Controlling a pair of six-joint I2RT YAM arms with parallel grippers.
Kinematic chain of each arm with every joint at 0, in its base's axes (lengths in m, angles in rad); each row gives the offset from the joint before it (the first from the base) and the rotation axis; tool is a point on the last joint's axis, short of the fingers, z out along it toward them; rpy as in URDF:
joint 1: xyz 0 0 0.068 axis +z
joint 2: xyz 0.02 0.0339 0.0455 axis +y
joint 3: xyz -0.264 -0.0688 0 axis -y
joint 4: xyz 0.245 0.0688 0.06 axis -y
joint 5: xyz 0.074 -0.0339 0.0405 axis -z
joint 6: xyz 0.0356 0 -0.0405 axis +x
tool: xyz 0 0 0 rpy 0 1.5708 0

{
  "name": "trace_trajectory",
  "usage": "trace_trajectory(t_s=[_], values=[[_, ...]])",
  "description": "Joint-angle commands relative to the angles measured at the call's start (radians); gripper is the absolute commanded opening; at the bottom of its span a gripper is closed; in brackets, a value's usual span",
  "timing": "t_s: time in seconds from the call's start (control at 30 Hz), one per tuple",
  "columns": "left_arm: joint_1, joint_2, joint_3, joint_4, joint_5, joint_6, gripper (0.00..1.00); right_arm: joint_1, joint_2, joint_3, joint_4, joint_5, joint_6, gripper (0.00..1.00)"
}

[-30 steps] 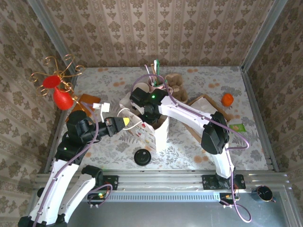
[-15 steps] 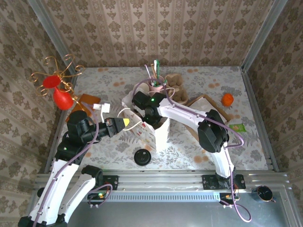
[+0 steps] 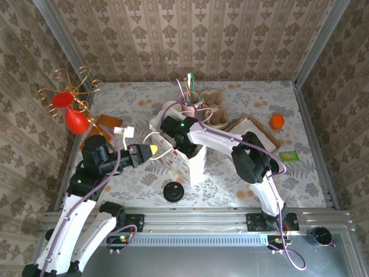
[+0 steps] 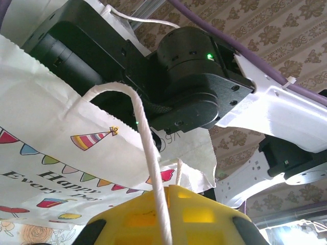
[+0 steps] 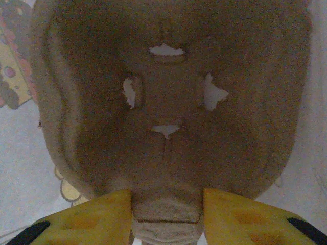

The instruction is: Pack the takeout coffee

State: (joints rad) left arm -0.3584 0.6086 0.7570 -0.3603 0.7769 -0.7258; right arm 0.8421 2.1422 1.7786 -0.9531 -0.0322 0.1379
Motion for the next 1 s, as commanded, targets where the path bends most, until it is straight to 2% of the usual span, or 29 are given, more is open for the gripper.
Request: trace_trajectory(t_s=[0.0,0.13,0.23,0.37,0.6,0.77,0.97], values=[[0.006,-0.010,0.021,-0.002,-0.003,0.008,0.00,-0.008,0.024,-0.019,0.009,-0.022,0.018,0.43],[0.006,-0.015,0.021,-0.005,-0.004,0.007,0.00,-0.009,0.016,-0.010,0.005,-0.028,0.021,0.47],[0.006,-0.024,0.019,-0.008,-0.008,0.006,0.00,-0.008,-0.004,-0.002,-0.008,-0.028,0.026,0.54],[0.006,-0.036,0.013,-0.017,-0.010,0.005,0.00,-0.003,-0.049,-0.001,-0.016,-0.025,0.032,0.71],[0.006,-0.041,0.015,-0.037,-0.015,0.011,0.00,0.008,-0.095,0.033,-0.061,-0.032,0.038,0.92],[0.009,-0.031,0.031,-0.077,-0.012,0.031,0.00,0.011,-0.110,0.054,-0.082,-0.057,0.046,1.00],[0.011,-0.034,0.030,-0.088,-0.005,0.039,0.00,0.014,-0.112,0.068,-0.103,-0.047,0.057,1.00]])
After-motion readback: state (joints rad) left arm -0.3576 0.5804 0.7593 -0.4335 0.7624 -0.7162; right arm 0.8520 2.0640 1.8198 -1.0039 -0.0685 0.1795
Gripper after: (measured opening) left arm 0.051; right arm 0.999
